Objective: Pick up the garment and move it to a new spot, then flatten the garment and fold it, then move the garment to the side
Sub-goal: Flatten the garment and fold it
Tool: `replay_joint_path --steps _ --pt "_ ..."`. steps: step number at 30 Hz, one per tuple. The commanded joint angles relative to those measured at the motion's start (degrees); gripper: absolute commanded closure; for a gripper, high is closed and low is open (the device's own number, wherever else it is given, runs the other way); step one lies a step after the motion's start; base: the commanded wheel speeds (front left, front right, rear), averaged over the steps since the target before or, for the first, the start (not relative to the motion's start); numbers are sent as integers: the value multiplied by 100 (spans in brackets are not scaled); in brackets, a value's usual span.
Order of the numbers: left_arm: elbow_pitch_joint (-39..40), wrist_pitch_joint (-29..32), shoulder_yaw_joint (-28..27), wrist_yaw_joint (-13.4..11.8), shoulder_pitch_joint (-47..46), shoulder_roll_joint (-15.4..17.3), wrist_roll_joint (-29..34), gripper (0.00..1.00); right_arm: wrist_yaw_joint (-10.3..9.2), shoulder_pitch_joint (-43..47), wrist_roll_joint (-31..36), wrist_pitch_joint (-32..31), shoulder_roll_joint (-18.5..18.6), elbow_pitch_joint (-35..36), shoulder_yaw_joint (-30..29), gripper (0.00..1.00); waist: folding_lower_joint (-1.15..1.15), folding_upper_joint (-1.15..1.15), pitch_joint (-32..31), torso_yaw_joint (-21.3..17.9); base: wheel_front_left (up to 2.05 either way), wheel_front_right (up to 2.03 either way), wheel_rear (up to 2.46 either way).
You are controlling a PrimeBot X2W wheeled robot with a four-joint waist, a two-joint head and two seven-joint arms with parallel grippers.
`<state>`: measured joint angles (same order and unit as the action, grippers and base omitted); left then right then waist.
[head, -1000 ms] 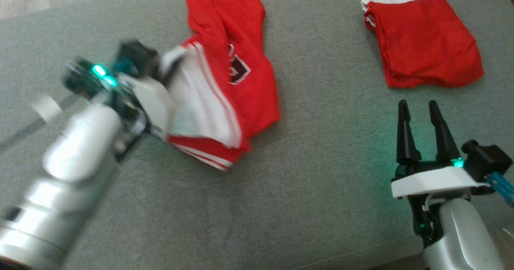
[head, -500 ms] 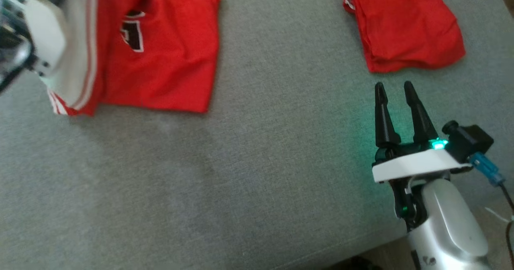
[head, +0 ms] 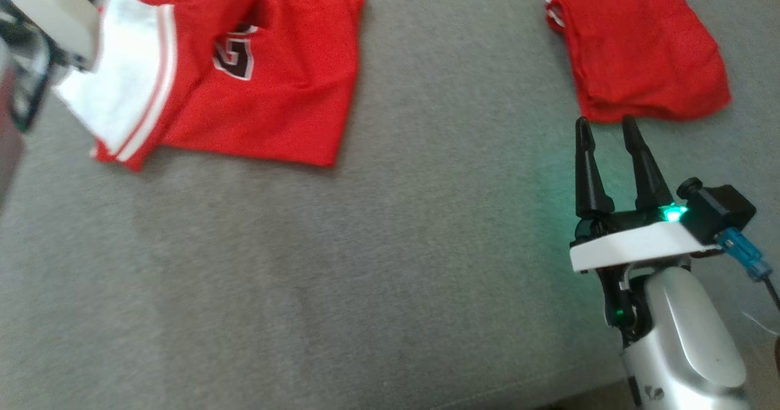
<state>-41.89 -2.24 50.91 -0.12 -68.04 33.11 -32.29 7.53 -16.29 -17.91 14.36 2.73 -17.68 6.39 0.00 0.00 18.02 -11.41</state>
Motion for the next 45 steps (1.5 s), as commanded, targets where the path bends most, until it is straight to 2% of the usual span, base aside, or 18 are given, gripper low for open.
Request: replay_joint_path --steps 1,7,14,16,17,20,25,29,37,45 --pt "152 -204 -348 -101 -14 142 -166 0 -4 18 79 63 15 205 88 0 0 0 -248 261 0 0 0" --pt "750 -930 -639 -365 969 -120 -675 0 -4 170 284 41 15 212 13 0 0 0 -658 726 0 0 0" --pt "2006 -1248 -919 -996 2555 -371 -960 0 -4 431 412 -102 15 289 -78 0 0 0 -1064 1162 0 0 0" --pt "2383 -1267 -1034 -1209 3038 -461 -948 0 -4 511 435 -139 15 322 -103 0 0 0 -1144 1243 0 0 0" --pt "2383 -1267 -1034 -1209 3038 -461 -948 0 -4 511 435 -139 15 322 -103 0 0 0 -1144 1243 0 0 0" --pt "2964 -1273 -1353 -1466 3754 -653 -813 0 -4 614 444 -182 15 366 -111 0 0 0 -1222 1320 0 0 0" --pt "3509 -1275 -1830 -1648 4773 -1027 -443 0 -4 749 426 -235 15 408 -71 0 0 0 -1304 1371 0 0 0" --pt "3632 -1275 -2107 -1552 5169 -1263 -201 0 -4 744 442 -280 15 471 -63 0 0 0 -1254 1431 0 0 0" --pt "3504 -1276 -2338 -1220 5187 -1516 152 0 -4 368 783 -738 15 428 216 0 0 0 -970 1734 0 0 0" --pt "3150 -1276 -2396 -864 5009 -1931 328 0 -4 -537 1212 -1626 15 -637 1158 0 0 0 -640 2150 0 0 0"
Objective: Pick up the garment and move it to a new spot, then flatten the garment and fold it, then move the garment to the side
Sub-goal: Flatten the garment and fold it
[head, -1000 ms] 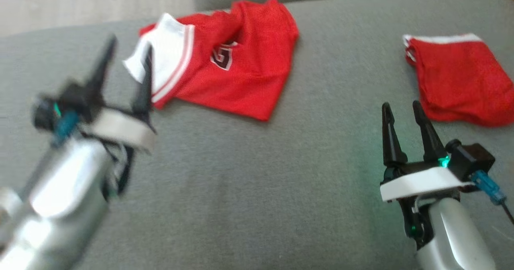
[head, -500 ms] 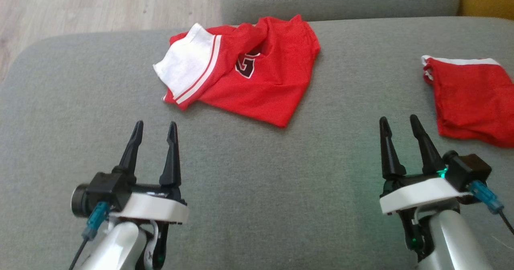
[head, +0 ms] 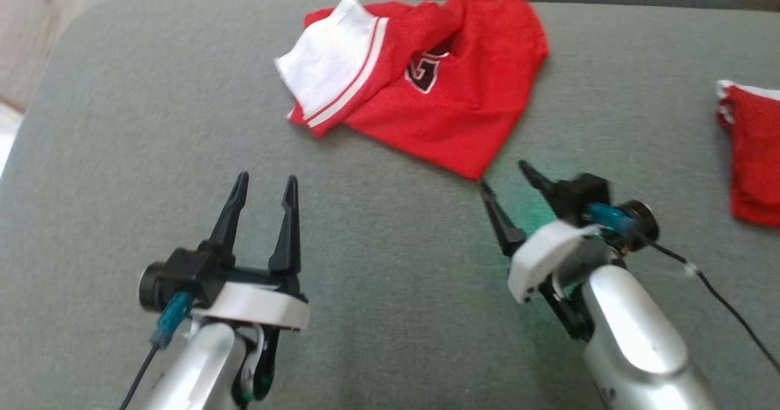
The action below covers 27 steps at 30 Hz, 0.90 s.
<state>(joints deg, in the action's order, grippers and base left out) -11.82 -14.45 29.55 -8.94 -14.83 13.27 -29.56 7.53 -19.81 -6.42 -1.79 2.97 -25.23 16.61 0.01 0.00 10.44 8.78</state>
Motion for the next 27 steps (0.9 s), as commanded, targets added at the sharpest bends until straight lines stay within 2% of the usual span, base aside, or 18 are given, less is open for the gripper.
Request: replay_joint_path --steps 1,6,14,15,16,17,18,27 --pt "105 -54 -282 61 -346 0 78 0 -4 -308 116 -58 -9 -58 226 0 -1 0 153 188 0 0 0" --pt "-73 -54 -387 250 -469 -240 204 0 -4 -842 561 -179 -9 -981 345 0 -1 0 276 464 0 0 0" --pt "-241 -54 -643 457 -434 -479 404 0 -4 -1346 858 167 -9 -1946 -47 0 -1 0 352 629 0 0 0" --pt "-258 -54 -671 478 -425 -497 431 0 -4 -1387 864 252 -9 -2019 -102 18 -1 0 354 622 0 0 0" --pt "-258 -54 -671 478 -425 -497 431 0 -4 -1387 864 252 -9 -2019 -102 18 -1 0 354 622 0 0 0" --pt "-273 -54 -702 496 -414 -513 455 0 -4 -1425 862 347 -9 -2075 -154 73 -1 0 350 604 0 0 0" --pt "-286 -54 -732 510 -405 -527 479 0 -4 -1459 879 442 -9 -2124 -173 100 -1 0 342 580 0 0 0" --pt "-375 -54 -970 642 -317 -585 648 0 -4 -1462 1149 1197 -9 -2135 -522 100 -1 0 51 134 0 0 0"
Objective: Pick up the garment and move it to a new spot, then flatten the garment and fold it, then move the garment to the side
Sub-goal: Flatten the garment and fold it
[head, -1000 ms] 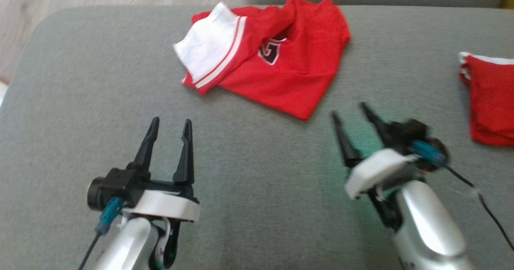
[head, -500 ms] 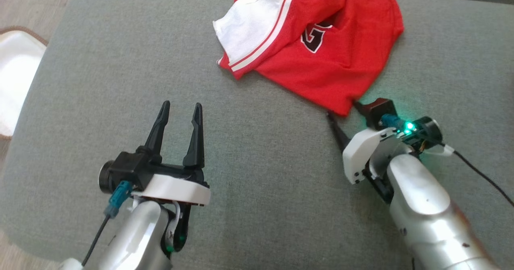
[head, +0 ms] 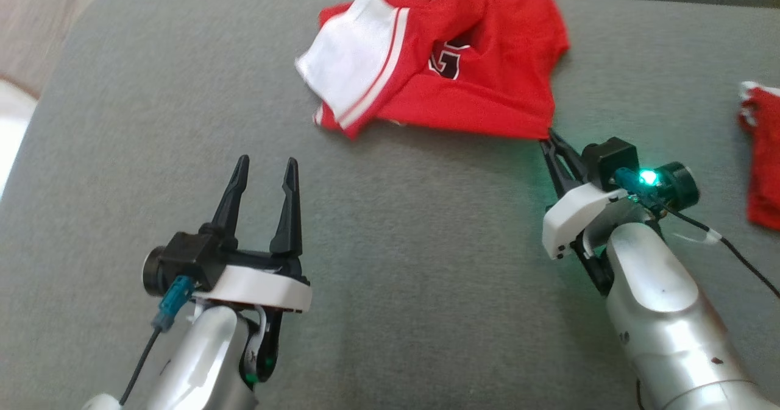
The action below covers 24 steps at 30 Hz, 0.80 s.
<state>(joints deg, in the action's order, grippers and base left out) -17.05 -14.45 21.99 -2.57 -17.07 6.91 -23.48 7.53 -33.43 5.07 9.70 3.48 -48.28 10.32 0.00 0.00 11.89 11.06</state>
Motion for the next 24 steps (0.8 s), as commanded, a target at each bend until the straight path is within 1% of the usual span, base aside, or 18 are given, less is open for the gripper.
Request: replay_joint_path --steps 1,6,10,11,13,17,18,19,21,24 --pt "143 -54 -235 16 -70 45 55 0 -4 -57 105 92 -60 218 41 100 0 0 -148 -160 0 0 0" --pt "137 -54 -305 56 70 0 119 0 -4 281 670 119 18 642 -227 100 0 0 -441 -484 0 0 0" --pt "129 -54 -333 73 200 -51 153 0 -4 692 958 -177 285 1191 -301 100 0 0 -672 -675 0 0 0" --pt "123 -54 -334 84 269 -75 167 0 -4 944 1015 -421 448 1485 -284 100 0 0 -767 -742 0 0 0" --pt "108 -54 -331 95 329 -93 181 0 -4 1221 1019 -692 614 1787 -244 100 0 0 -845 -784 0 0 0" --pt "108 -54 -347 106 374 -119 203 0 -4 1758 755 -1160 783 2342 -118 100 0 0 -868 -822 0 0 0" --pt "108 -54 -346 115 376 -125 208 0 -4 1868 697 -1226 813 2462 -63 25 0 0 -865 -822 0 0 0" --pt "99 -54 -338 131 376 -129 213 0 -4 1966 639 -1299 823 2572 -57 0 0 0 -862 -821 0 0 0" --pt "91 -55 -327 149 376 -134 227 0 -4 2126 521 -1370 777 2812 -85 0 0 0 -854 -819 0 0 0" --pt "92 -55 -337 161 371 -116 242 0 -4 2301 278 -1366 578 3209 -168 0 0 0 -840 -827 0 0 0"
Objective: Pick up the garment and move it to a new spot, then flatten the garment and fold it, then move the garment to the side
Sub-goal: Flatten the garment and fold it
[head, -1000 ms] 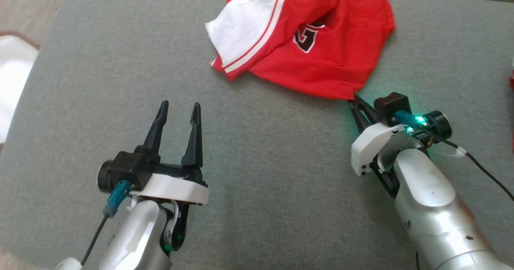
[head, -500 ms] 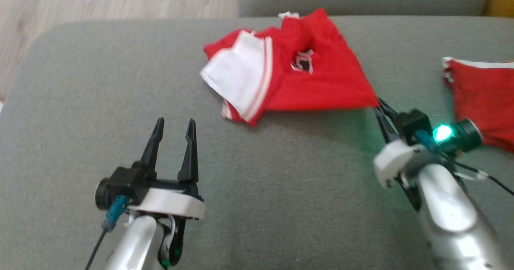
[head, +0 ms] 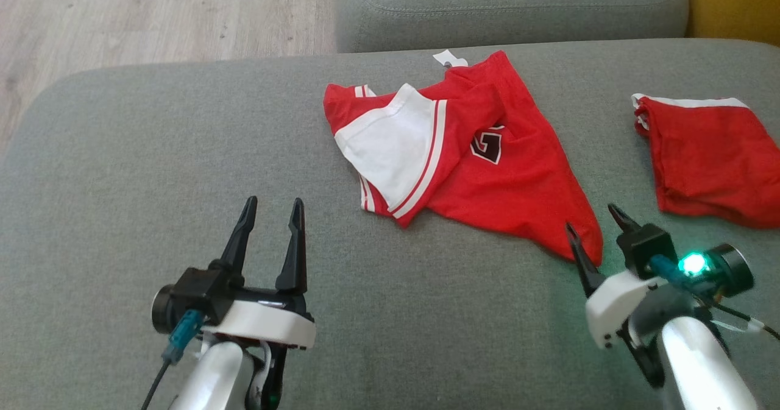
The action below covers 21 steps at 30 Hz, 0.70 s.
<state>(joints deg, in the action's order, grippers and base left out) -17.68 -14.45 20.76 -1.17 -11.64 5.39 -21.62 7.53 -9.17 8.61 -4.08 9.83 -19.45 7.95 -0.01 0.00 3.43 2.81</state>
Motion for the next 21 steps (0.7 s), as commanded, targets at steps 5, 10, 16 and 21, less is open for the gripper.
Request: replay_joint_path --steps 5,10,16,21 --pt "178 -55 -244 22 -195 70 76 0 -4 49 -598 418 -398 982 22 0 1 0 19 -40 0 0 0" --pt "215 -55 -245 29 -193 78 102 0 -4 194 -1061 899 -562 1266 24 0 1 0 -1 -80 0 0 0" --pt "282 -55 -230 45 -112 70 129 0 -4 474 -1397 1229 -677 1105 76 0 1 0 -32 -120 0 0 0" --pt "297 -55 -215 70 -49 66 137 0 -4 404 -1512 1356 -692 958 114 0 1 0 -26 -114 0 0 0"
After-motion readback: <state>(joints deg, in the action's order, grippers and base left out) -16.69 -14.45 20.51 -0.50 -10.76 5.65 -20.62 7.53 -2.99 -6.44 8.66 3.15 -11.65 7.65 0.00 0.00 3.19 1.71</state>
